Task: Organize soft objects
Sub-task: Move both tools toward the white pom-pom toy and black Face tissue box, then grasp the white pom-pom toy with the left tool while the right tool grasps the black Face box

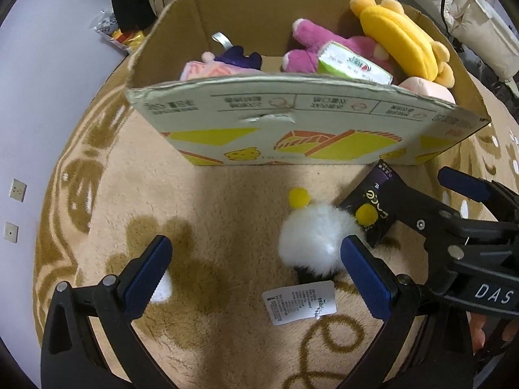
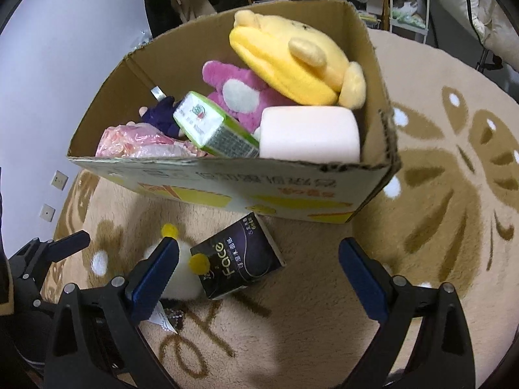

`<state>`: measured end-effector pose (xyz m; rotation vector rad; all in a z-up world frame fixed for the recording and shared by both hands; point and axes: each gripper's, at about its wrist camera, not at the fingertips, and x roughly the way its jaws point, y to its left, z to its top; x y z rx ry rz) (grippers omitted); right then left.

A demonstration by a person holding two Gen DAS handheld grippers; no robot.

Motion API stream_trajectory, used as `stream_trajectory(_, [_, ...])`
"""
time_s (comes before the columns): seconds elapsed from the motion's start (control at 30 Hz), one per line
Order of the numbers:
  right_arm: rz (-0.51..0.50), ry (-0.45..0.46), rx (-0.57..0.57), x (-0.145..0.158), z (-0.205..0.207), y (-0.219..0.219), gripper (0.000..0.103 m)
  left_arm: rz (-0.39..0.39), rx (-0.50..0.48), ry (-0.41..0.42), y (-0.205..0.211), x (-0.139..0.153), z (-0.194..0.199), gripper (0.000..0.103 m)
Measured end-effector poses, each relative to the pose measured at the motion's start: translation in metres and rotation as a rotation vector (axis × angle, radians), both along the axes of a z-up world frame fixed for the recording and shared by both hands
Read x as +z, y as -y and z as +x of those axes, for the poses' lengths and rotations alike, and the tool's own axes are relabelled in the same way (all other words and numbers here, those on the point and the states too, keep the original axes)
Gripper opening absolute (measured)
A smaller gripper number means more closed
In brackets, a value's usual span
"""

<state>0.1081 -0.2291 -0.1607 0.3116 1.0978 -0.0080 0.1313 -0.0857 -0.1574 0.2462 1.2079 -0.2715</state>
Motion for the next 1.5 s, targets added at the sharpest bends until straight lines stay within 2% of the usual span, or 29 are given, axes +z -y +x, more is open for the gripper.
stream_trajectory(0.17, [0.013, -0.036, 0.012, -0.007, 0.005, 0.004, 0.103, -0.020, -0.014, -0.031, 0.005, -0.006, 0.002, 0.103])
stream_trajectory(0.4, [0.034, -0.087, 0.024, -0.022, 0.011, 0.005, 0.103, -0.003, -0.034, -0.048, 0.014, -0.016, 0.004, 0.103])
stream_trajectory(0.5, [0.040, -0.091, 0.012, -0.023, 0.012, 0.009, 0.103, 0.017, -0.030, -0.055, 0.018, -0.023, 0.006, 0.103])
stream_trajectory(0.93, [0.089, -0.124, 0.005, -0.029, 0.005, 0.031, 0.103, 0.009, 0.015, -0.075, 0.012, -0.038, 0.017, 0.103])
stream_trajectory(1.23, [0.070, -0.148, 0.027, -0.034, 0.006, 0.028, 0.103, 0.026, 0.040, -0.055, 0.000, -0.035, 0.027, 0.103])
stream_trajectory(1.5, [0.031, -0.167, 0.075, -0.043, 0.014, 0.014, 0.103, 0.059, 0.033, -0.077, -0.001, -0.044, 0.028, 0.103])
